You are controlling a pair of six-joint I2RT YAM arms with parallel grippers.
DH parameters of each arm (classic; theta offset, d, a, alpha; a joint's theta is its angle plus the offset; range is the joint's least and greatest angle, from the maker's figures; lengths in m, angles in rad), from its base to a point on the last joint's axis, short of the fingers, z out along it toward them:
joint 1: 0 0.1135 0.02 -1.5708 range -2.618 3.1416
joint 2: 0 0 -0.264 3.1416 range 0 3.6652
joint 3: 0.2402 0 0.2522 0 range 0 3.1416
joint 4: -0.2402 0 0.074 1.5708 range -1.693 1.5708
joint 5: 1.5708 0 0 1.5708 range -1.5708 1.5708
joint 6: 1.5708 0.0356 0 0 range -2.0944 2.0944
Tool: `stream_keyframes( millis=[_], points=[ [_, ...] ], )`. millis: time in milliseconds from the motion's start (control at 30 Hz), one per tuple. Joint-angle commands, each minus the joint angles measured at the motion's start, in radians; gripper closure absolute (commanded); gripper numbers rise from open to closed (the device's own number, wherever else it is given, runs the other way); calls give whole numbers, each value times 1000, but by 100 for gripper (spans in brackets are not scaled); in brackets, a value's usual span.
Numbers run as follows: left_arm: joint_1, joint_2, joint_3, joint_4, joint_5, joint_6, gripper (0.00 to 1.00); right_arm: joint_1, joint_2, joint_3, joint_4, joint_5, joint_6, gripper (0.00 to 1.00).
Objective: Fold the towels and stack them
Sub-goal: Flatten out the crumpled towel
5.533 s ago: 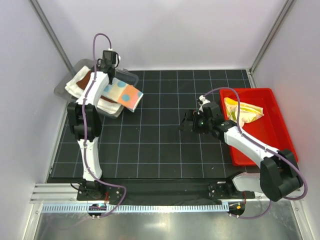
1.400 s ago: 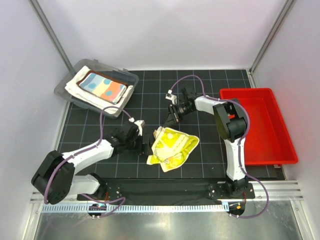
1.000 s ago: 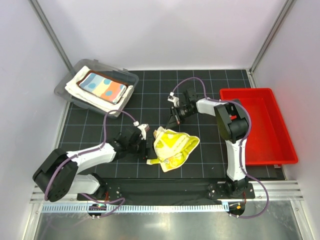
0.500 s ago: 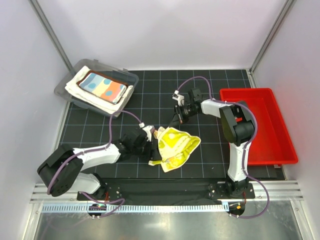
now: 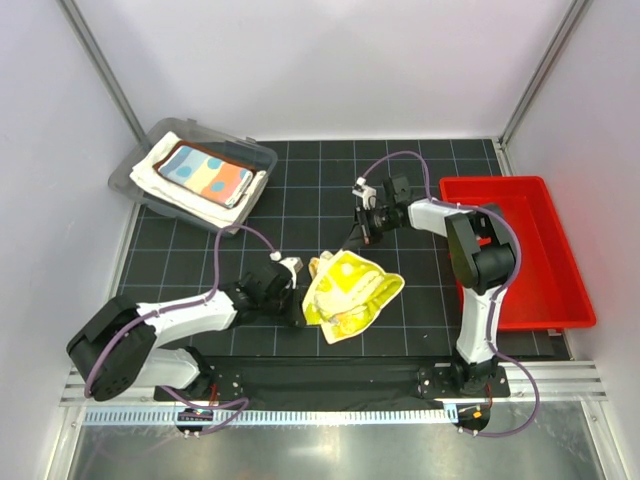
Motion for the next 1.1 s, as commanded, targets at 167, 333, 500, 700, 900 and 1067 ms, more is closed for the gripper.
stream_keyframes(
  millis=[167, 333, 500, 700, 900, 1067],
  points=[
    [-2, -66, 180, -251, -156, 134, 100, 9, -370, -74, -20, 201, 104, 99],
    [-5, -186, 439, -474, -175, 249, 100, 55, -771, -110, -179, 453, 129, 99],
    [-11, -325, 658, -569, -40, 326, 100, 77, -1183, -88, -311, 488, 167, 99],
    [-31, -370, 887, -589, 117, 363, 100, 80, -1408, -50, -166, 418, 352, 99],
    [-31, -223, 1314, -788, 23, 409, 100, 78, -1404, 66, -51, 460, 434, 99],
    [-33, -99, 1558, -925, -64, 461, 100, 78, -1357, 106, 28, 544, 450, 99]
  ],
)
